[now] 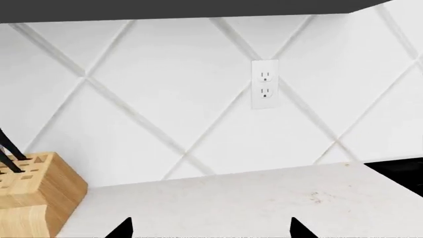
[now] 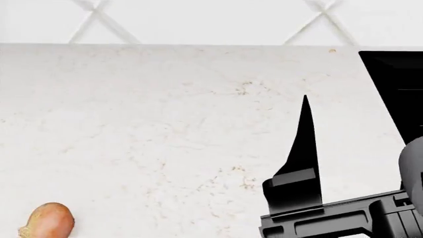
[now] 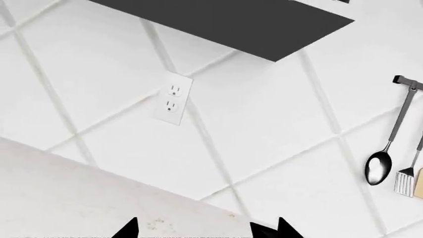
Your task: Place the avocado, onion, tomato and bell pepper on the cutting board.
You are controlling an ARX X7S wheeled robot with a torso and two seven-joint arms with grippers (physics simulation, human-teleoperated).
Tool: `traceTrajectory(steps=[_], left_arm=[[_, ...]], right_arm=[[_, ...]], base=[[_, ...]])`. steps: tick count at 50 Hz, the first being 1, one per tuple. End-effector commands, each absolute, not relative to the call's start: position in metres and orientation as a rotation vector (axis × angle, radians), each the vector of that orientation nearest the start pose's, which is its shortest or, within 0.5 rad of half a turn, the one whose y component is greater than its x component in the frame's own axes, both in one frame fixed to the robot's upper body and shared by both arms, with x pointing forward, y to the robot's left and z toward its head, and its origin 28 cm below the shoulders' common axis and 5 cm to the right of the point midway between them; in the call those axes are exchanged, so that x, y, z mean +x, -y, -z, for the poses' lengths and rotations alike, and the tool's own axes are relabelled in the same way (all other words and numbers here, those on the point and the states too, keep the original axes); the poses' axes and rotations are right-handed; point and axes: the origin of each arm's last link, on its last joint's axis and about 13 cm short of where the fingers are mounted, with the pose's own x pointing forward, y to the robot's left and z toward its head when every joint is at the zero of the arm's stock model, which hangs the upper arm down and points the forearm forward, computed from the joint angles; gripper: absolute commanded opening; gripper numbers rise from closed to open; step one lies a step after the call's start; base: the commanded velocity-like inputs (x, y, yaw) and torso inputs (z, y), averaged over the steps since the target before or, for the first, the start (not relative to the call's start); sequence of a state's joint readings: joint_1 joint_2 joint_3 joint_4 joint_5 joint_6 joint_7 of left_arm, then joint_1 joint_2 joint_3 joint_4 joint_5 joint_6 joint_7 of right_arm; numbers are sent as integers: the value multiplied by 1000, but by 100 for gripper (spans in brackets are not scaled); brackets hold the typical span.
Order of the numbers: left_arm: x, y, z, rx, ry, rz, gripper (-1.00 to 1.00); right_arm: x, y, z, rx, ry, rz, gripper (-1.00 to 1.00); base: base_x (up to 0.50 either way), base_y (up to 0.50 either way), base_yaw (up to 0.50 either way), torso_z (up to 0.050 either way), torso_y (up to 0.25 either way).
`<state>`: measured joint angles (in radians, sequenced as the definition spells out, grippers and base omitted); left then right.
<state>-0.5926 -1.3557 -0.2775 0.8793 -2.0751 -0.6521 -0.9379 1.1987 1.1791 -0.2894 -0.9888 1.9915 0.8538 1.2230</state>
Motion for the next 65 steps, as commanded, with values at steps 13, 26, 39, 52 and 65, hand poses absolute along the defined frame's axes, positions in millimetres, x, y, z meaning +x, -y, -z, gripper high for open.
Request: traceTrajectory(steps=[13,26,39,52,65], left_arm=[[117,-282,-318,53,159,132,100],[117,-283,-320,58,163,126,100],[118,-285,-322,59,165,111,100],[117,-286,-322,66,165,101,100],[116,-286,-322,68,166,98,100]], right_arm=[[157,113,-310,-322,122,-401,100],[180,93,-321,-292,8,-662,100],[206,73,-318,-304,-86,-783,100],[230,43,-305,-321,-123,-909,100],[249,18,-286,-315,-149,-987,100]], base=[[0,0,0,0,0],[0,0,0,0,0],[0,0,0,0,1],[0,0,0,0,0],[0,0,0,0,0]])
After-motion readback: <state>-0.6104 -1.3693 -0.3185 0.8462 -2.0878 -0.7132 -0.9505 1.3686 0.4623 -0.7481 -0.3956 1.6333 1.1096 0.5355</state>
